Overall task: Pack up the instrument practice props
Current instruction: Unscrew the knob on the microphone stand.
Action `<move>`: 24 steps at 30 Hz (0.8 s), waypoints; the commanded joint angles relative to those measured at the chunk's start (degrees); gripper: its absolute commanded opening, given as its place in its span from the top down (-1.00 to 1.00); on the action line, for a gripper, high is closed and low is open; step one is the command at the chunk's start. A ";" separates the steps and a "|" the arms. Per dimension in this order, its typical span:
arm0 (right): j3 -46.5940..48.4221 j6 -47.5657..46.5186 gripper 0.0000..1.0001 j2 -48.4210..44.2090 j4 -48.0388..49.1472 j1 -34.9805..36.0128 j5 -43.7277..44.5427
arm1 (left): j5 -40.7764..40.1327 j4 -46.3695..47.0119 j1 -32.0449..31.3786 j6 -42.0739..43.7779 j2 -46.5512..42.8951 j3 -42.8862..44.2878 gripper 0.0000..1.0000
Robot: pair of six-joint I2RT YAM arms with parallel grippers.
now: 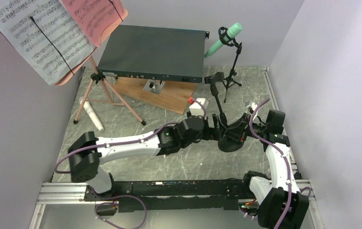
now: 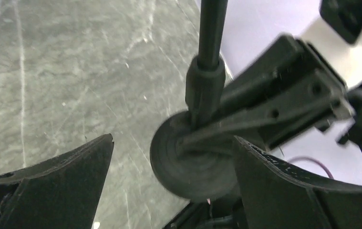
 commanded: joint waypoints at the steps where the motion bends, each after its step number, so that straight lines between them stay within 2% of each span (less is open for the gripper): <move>1: 2.17 -3.79 1.00 -0.55 -0.11 -0.46 -8.52 | 14.90 22.92 2.19 11.59 -9.67 -12.27 -0.99; 6: 2.01 -5.82 1.00 -0.54 -1.11 -0.48 -12.69 | 34.84 47.82 10.34 5.35 -11.85 -25.51 -0.99; 10: 1.45 -5.70 1.00 -0.82 -0.66 -0.48 -14.68 | 46.44 63.31 13.07 1.17 -6.12 -26.46 -0.99; 18: 0.91 -4.20 1.00 -0.70 0.69 -0.50 -15.00 | 45.29 61.21 13.06 4.06 0.25 -20.35 -0.99; 24: 0.86 -3.66 1.00 -0.45 1.16 -0.46 -14.98 | 45.97 62.56 13.08 3.75 4.80 -16.33 -0.67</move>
